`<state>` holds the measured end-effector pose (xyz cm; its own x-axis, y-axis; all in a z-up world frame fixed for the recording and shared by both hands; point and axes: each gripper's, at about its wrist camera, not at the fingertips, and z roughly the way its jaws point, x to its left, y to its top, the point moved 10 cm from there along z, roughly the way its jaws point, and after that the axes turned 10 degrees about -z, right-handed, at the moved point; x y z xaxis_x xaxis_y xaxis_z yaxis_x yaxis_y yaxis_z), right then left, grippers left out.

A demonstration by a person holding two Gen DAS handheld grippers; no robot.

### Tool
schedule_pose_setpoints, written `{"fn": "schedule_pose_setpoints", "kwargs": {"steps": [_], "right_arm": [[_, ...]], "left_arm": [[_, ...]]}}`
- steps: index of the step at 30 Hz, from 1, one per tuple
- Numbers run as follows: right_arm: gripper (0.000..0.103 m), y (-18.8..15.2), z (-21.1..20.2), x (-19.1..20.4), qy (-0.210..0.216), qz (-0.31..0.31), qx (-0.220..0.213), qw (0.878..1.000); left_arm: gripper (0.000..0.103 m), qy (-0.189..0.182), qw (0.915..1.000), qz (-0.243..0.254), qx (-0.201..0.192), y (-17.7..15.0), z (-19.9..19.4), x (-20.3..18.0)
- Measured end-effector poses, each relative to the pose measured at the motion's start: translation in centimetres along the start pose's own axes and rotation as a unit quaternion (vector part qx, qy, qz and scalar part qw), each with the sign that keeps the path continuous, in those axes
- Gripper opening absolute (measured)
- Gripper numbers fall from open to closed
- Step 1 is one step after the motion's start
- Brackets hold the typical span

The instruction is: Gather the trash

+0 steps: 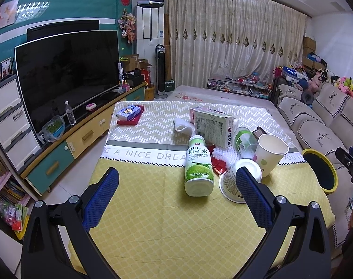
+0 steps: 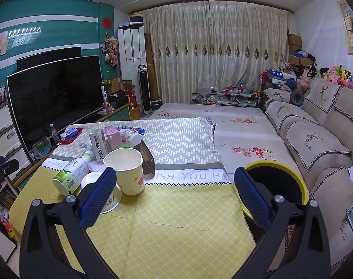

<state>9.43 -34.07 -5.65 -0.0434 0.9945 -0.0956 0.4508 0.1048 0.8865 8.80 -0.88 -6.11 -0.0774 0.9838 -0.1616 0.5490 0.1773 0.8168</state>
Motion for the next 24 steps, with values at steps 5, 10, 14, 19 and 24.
{"fn": "schedule_pose_setpoints", "kwargs": {"steps": [5,10,14,19,24], "right_arm": [[0.096,-0.22,0.12,-0.04,0.000,0.001,0.002,1.000],[0.096,-0.27,0.22,-0.06,0.000,0.002,0.002,1.000],[0.096,-0.36,0.28,-0.13,0.000,0.002,0.003,1.000],[0.096,-0.23,0.25,-0.15,0.001,0.002,0.003,1.000],[0.096,-0.33,0.31,-0.15,0.001,0.002,0.005,1.000]], "left_arm": [[0.099,0.000,1.0000,0.001,0.000,-0.04,0.01,-0.03],[0.099,0.000,1.0000,0.002,0.001,-0.17,0.04,-0.12],[0.099,0.000,1.0000,0.002,0.001,-0.27,0.08,-0.14],[0.099,0.001,1.0000,0.003,0.003,-0.42,0.12,-0.15],[0.099,0.001,1.0000,0.003,0.004,-0.51,0.13,-0.17]]}}
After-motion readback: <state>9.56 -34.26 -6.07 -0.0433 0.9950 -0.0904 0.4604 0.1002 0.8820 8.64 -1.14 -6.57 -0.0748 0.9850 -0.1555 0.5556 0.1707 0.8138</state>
